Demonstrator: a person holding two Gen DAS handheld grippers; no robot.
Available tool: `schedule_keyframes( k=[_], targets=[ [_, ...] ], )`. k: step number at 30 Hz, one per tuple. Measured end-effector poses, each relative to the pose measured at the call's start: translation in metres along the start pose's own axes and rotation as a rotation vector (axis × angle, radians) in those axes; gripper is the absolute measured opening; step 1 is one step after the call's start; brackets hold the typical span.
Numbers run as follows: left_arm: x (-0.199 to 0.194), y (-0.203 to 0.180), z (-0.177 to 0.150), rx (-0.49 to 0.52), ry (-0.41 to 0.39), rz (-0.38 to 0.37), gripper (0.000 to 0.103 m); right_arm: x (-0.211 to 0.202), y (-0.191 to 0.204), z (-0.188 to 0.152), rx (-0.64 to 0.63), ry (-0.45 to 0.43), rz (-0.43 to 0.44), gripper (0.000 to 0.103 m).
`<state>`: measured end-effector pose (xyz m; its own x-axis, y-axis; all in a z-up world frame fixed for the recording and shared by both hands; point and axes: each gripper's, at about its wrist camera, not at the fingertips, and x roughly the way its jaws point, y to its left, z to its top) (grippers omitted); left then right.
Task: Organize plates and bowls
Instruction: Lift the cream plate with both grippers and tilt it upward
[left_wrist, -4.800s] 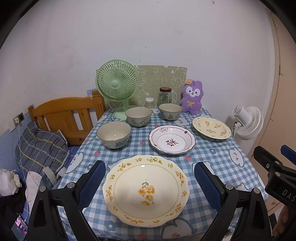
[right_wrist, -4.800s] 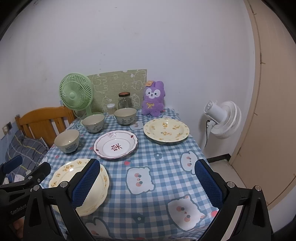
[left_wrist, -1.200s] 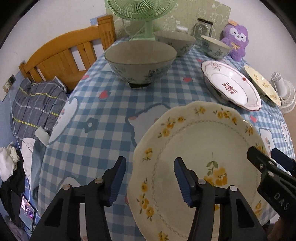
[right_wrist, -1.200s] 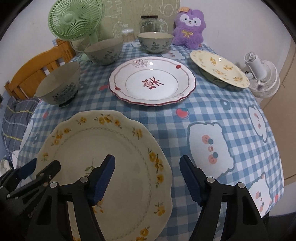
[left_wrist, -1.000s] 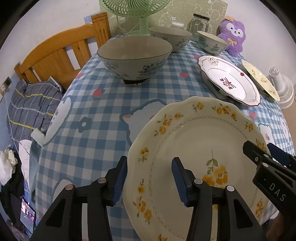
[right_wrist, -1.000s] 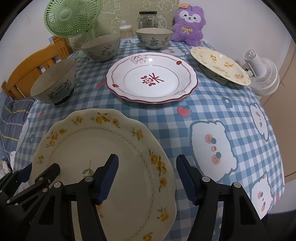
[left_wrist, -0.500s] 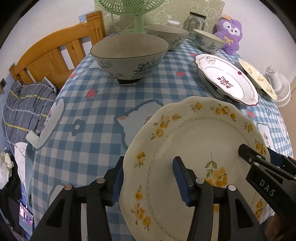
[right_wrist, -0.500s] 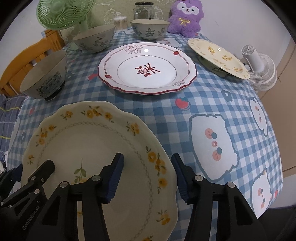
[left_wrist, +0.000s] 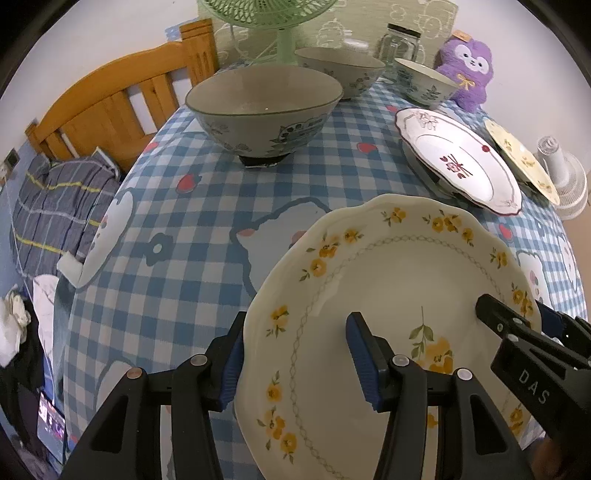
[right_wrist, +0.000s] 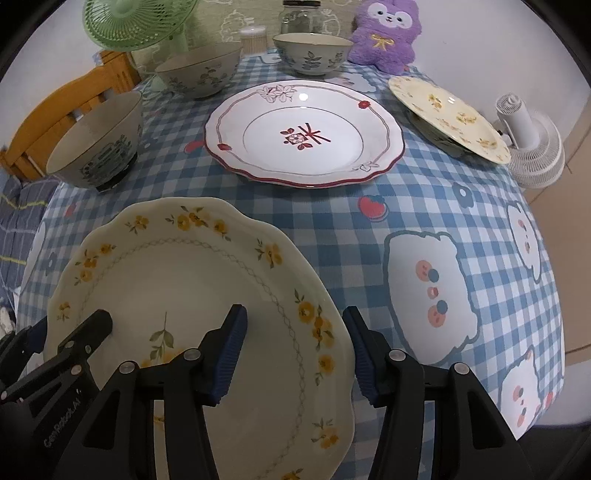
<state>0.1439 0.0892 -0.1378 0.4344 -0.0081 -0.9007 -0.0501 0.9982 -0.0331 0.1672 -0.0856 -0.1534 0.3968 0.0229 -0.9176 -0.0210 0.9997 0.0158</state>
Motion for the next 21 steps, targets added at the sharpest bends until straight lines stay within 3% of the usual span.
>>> schedule_keyframes(
  k=[21],
  targets=[
    [-0.022, -0.068, 0.001, -0.023, -0.044, 0.028, 0.052, -0.020, -0.073, 0.010, -0.017, -0.027, 0.005, 0.054]
  ],
)
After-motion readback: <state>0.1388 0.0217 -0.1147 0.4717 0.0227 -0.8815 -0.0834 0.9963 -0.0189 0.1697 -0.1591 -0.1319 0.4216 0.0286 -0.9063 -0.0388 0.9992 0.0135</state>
